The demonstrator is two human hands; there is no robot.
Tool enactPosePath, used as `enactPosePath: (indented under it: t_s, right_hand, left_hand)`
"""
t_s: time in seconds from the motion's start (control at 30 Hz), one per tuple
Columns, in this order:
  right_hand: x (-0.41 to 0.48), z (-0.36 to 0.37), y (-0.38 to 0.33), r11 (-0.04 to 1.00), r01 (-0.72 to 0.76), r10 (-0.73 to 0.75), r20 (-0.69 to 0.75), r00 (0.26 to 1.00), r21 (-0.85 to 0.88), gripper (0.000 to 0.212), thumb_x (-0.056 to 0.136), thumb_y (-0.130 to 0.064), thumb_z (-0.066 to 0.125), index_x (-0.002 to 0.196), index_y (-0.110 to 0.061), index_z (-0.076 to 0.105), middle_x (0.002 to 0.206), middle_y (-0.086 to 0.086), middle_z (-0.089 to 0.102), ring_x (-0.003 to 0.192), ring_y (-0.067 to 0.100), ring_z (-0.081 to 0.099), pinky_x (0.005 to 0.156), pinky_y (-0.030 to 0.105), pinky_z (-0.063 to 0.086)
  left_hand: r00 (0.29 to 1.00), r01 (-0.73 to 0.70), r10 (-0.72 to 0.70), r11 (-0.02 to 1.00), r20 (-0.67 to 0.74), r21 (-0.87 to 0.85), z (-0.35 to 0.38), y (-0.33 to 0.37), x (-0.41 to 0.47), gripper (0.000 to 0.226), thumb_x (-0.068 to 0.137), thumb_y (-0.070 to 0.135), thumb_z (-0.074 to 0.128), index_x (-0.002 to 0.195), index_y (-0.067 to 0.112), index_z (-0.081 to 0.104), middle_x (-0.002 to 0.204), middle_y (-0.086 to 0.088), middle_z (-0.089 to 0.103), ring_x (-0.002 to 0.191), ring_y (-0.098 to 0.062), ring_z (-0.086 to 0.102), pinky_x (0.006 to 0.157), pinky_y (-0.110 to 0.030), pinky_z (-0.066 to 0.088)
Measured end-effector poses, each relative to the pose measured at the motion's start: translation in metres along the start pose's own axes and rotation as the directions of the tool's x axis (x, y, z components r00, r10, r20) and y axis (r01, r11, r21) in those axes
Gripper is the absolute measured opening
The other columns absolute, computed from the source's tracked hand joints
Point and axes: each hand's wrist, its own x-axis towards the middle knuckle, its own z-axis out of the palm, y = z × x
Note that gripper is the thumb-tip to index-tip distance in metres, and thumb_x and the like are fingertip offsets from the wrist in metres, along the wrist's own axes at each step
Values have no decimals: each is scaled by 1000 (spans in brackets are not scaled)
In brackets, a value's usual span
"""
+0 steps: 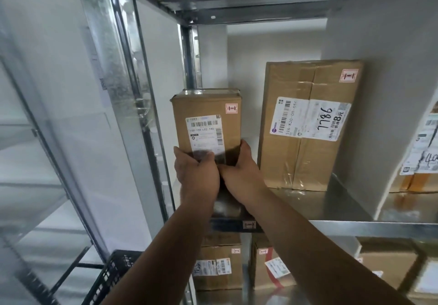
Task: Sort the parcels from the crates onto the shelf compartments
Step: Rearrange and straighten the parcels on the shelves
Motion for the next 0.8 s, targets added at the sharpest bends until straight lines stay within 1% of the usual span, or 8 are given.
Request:
enactPosePath:
  t_s: [0.07, 0.17, 0.3, 0.5, 0.57, 0.67, 0.73, 0.8]
  right_hand:
    - [13, 3, -1, 999, -27, 27, -4, 1000, -21, 84, 92, -29, 75, 159, -32, 25, 115, -14, 69, 103, 13, 66, 90, 34, 54]
    - [32, 7, -3, 997, -67, 67, -11, 998, -23, 92, 92, -31, 75, 163, -33, 17, 127, -4, 69, 114, 24, 66, 101, 42, 55]
    - [49, 16, 0, 995, -92, 93, -25, 995, 29, 95, 90, -36, 77, 163, -33, 16, 128, -3, 70, 113, 24, 68, 104, 45, 56]
    - [54, 22, 8, 996, -75, 78, -54, 995, 53, 97, 82, -35, 79, 161, -38, 23, 121, -10, 72, 110, 22, 69, 106, 45, 56]
    - [49, 20, 4, 996, -76, 77, -30, 997, 41, 100, 85, -38, 79, 163, -42, 18, 128, -10, 69, 116, 24, 68, 107, 45, 54]
    - [44, 17, -1, 995, -102, 102, -31, 994, -12, 107, 91, -42, 75, 169, -36, 2, 141, -5, 63, 128, 26, 62, 111, 43, 50]
    - [32, 18, -8, 993, -104, 103, -34, 994, -48, 97, 89, -48, 74, 166, -35, 18, 138, -6, 67, 125, 26, 65, 108, 44, 53]
    - [14, 15, -15, 997, -66, 65, -26, 998, -46, 68, 87, -45, 75, 147, -34, 46, 122, -9, 74, 114, 21, 71, 100, 41, 57]
  left_hand:
    - [1000, -22, 23, 999, -21, 33, 6, 1, 9, 58, 91, 21, 64, 144, 23, 41, 138, -4, 59, 126, -31, 59, 99, -51, 55]
    - [1000, -6, 8, 995, -26, 98, 15, 4, 19, 69, 92, 27, 61, 155, 18, 35, 149, -9, 55, 136, -38, 54, 109, -61, 49]
    - [999, 28, -25, 992, -28, 125, 22, 8, 30, 80, 95, 30, 59, 165, 17, 21, 159, -11, 46, 144, -39, 47, 116, -59, 42]
    - [1000, 19, -18, 990, -13, 137, 20, 3, 31, 83, 94, 35, 56, 166, 18, 18, 161, -8, 46, 142, -38, 50, 115, -58, 43]
    - [999, 34, -33, 992, -10, 123, 20, 4, 30, 88, 94, 37, 59, 167, 21, 13, 163, -5, 43, 142, -38, 51, 117, -59, 41]
    - [998, 65, -64, 994, -13, 83, 18, 7, 26, 97, 96, 37, 64, 169, 20, 2, 171, -6, 29, 152, -36, 39, 124, -58, 32]
    - [997, 72, -72, 996, -13, 46, 13, 10, 22, 99, 98, 35, 67, 168, 16, 1, 174, -9, 21, 157, -34, 28, 128, -55, 26]
    - [999, 38, -38, 999, 22, 38, 9, 12, 13, 97, 97, 33, 70, 169, 15, 7, 173, -11, 20, 159, -35, 24, 128, -56, 24]
